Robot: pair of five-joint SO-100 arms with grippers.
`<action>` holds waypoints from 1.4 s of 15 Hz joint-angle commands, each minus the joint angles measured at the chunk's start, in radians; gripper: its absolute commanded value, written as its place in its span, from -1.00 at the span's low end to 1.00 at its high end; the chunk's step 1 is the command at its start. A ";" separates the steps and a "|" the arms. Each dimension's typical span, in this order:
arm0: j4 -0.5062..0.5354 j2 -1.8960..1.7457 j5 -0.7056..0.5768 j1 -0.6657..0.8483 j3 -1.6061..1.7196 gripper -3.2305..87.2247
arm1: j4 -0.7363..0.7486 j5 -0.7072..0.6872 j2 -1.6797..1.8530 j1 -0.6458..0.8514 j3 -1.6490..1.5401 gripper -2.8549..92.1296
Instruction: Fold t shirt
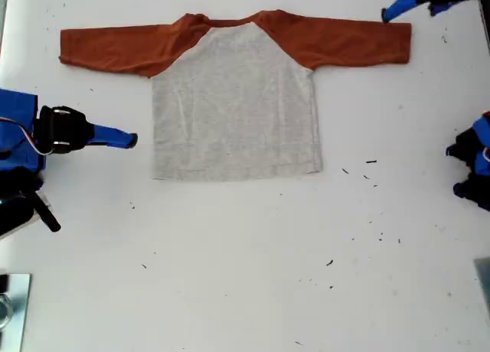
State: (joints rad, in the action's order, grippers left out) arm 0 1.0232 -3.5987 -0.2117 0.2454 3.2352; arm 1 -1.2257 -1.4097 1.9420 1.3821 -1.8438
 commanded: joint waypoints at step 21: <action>0.005 -0.008 0.034 0.063 0.009 -0.93 | 0.160 0.554 -0.101 -1.135 0.417 -0.86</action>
State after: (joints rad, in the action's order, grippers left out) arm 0 1.0262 -3.5987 -0.1810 0.2945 3.2352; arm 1 -1.1612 -0.9127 1.9282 0.3559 -1.5493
